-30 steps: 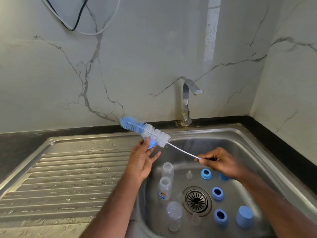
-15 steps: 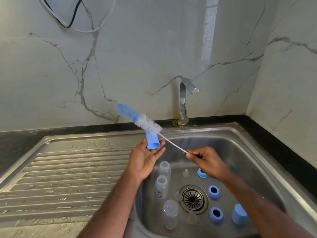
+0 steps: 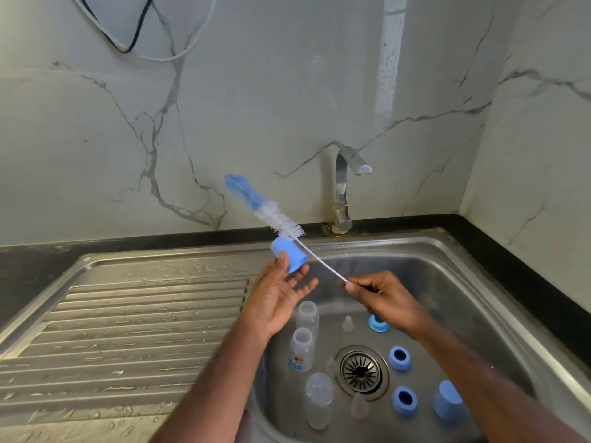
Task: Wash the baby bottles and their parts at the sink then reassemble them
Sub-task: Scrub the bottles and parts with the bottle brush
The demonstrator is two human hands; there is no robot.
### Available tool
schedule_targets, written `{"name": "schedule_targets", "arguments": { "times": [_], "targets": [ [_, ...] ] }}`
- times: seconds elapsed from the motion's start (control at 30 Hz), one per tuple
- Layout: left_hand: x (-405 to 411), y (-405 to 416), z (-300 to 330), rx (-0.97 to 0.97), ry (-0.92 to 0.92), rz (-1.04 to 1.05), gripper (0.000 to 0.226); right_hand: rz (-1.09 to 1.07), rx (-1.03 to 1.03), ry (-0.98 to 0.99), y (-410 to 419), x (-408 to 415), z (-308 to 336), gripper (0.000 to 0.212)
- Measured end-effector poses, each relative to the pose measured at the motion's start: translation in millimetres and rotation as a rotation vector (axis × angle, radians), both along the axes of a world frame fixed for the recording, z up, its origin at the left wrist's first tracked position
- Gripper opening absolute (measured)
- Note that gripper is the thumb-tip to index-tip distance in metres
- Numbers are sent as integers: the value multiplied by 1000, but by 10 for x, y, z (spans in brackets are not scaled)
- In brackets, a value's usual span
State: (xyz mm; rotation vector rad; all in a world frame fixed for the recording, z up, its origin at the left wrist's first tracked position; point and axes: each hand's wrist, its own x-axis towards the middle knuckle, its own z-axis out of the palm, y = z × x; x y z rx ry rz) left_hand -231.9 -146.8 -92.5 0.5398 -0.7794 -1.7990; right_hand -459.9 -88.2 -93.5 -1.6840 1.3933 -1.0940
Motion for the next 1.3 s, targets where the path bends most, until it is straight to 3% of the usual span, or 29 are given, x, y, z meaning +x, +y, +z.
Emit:
{"name": "schedule_targets", "arguments": {
  "times": [0.13,0.23,0.27,0.33,0.47,0.57,0.67,0.93,1.3],
  "targets": [
    [206,-101,-3,-69,64,60,62,114,150,-57,58,-282,0,18],
    [190,-74,-41,-52,-67,69,23,97,135,-26,83,-223,-14,17],
    [137,-56,-56,-56,-88,58,20,80,111,-31,64,-149,-15,17],
    [42,-22,-77,-122,-131,67,28,37,45,-23,25,-3,6,19],
    [124,-93,-108,-432,-449,299,47,-34,-76,135,30,-137,44,17],
    [261,-188,-162,-563,-625,397,42,-36,-61,161,51,-390,14,16],
    [171,-172,-214,-647,-717,334,35,-22,-94,182,71,-296,19,20],
    [217,-188,-166,-554,-578,438,47,-95,-108,194,48,-514,25,23],
    [180,-188,-202,-535,-641,454,46,-171,-163,157,-20,-398,-26,19]
  ]
}}
